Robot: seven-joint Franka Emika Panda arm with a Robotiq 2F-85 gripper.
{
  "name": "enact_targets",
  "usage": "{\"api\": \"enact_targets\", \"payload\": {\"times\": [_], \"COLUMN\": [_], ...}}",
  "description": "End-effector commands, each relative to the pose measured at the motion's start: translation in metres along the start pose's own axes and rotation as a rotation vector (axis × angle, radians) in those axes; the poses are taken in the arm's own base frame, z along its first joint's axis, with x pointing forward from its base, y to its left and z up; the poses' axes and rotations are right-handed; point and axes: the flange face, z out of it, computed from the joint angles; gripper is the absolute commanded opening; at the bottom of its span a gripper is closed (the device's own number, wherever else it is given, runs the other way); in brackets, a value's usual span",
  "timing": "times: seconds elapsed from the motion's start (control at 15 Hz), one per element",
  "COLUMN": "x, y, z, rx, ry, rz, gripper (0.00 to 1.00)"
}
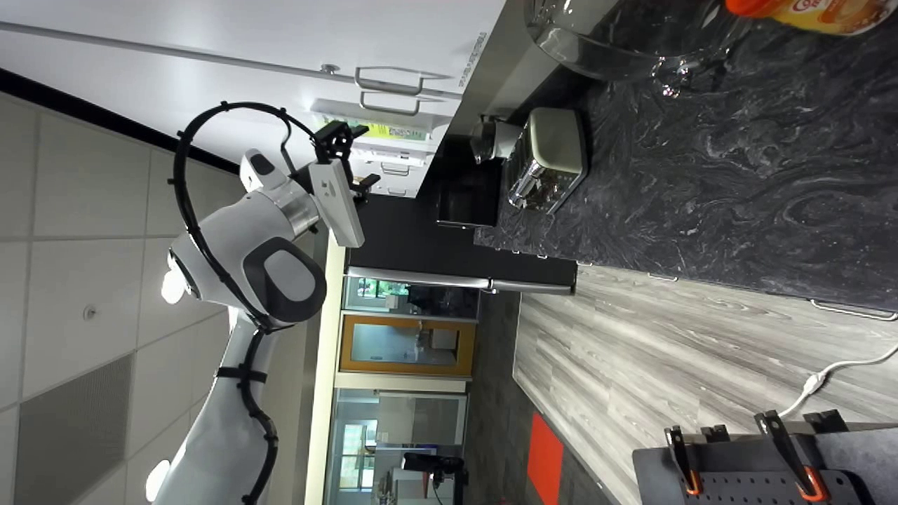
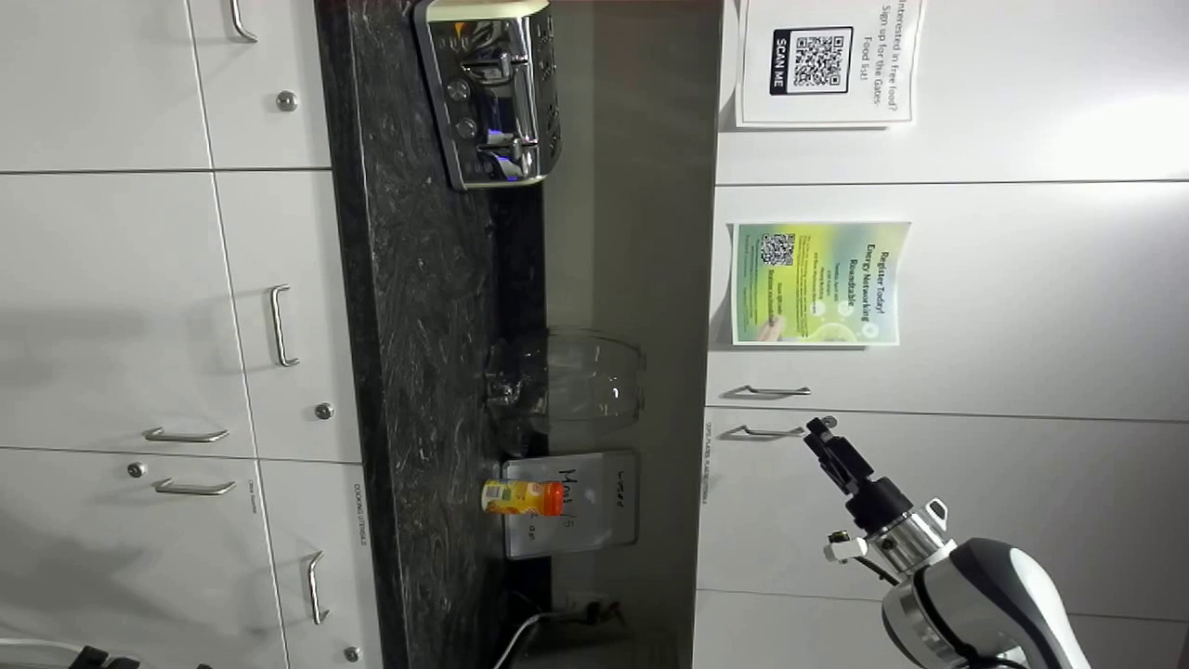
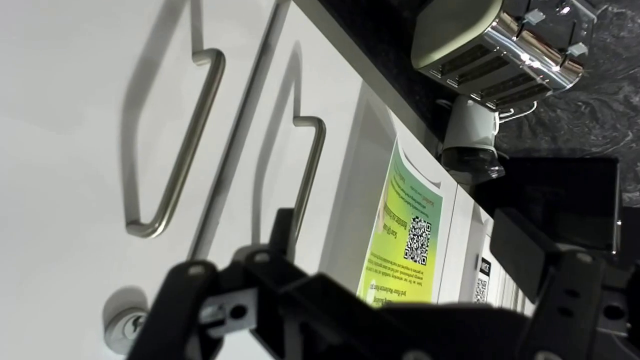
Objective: Open the left cabinet door
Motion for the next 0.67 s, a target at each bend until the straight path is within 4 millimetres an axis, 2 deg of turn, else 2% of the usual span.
{"api": "enact_targets", "payload": {"times": [0.0, 0.6], "x": [-0.001, -0.010], "y": [0.000, 0.011], "z": [0.001, 0.014], "rx": [0.023, 0.088], "ry": [0.005, 0.014], "rz": [0.021, 0.133], "gripper": [1.00, 1.00]}}
